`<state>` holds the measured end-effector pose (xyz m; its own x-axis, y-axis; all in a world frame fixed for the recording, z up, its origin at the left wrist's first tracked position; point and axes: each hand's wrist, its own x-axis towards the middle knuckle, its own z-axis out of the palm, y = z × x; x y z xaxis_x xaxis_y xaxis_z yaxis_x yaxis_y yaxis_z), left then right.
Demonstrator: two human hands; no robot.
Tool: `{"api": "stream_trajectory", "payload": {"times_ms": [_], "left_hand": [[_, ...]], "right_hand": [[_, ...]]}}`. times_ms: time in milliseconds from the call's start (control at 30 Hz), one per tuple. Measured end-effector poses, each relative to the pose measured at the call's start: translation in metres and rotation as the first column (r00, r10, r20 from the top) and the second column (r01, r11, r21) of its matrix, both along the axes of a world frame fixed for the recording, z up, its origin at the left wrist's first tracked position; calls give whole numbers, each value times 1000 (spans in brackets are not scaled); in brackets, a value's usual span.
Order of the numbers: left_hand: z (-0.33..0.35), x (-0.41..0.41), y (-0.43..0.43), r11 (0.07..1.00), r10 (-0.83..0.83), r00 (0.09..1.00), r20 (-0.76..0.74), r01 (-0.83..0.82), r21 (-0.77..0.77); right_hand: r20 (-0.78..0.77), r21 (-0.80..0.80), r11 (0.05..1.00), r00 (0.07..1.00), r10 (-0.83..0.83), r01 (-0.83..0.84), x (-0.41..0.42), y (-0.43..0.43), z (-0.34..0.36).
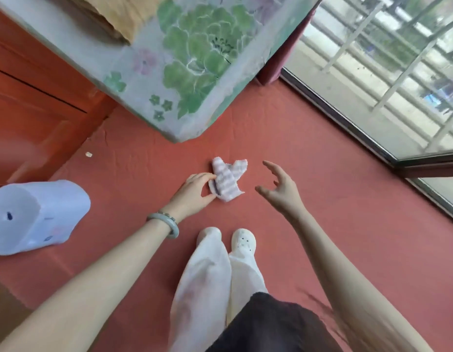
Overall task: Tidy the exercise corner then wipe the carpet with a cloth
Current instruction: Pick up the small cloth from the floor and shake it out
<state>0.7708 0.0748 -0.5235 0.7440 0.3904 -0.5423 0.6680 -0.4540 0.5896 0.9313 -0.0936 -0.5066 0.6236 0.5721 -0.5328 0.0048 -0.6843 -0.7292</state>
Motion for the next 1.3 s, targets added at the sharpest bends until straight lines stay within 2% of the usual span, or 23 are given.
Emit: {"api": "stream_trajectory", "payload": {"times_ms": [200,333,433,633,767,833,900,1000,1067,1200,1300], "left_hand": [[-167,-19,16,992,-98,986,-137,107,61],[-248,-29,16,973,-214,956,-200,227,42],[-293,-29,15,942,-295,926,-237,323,92],[-363,-14,13,859,-432,886,-171,461,222],[-381,-7,3,769,-562,821,-95,562,306],[-377,-4,-2,769,-570,820,-59,557,313],[-361,2,-5,837,-496,868,15,473,274],[-307,11,-3,950,-262,964,52,248,191],[-256,17,1,979,-152,987,47,144,146],[-133,35,10,979,-193,981,-23,194,67],[-39,45,25,975,-220,975,-4,220,17]], "right_hand": [[51,-117,977,981,187,-180,-3,8,-165],[11,-186,944,960,280,-273,-12,8,-247],[-9,-236,899,926,378,-370,-15,7,-297],[67,-323,811,844,533,-487,-19,4,-385],[116,-381,764,793,598,-521,-25,3,-406],[108,-372,754,782,614,-541,-25,4,-404],[129,-324,792,805,579,-517,-17,4,-389],[177,-216,869,858,483,-445,4,3,-335],[156,-179,904,896,415,-388,14,-1,-278],[148,-161,934,928,342,-319,26,-2,-142],[167,-149,958,949,268,-245,34,-5,-33]]}}
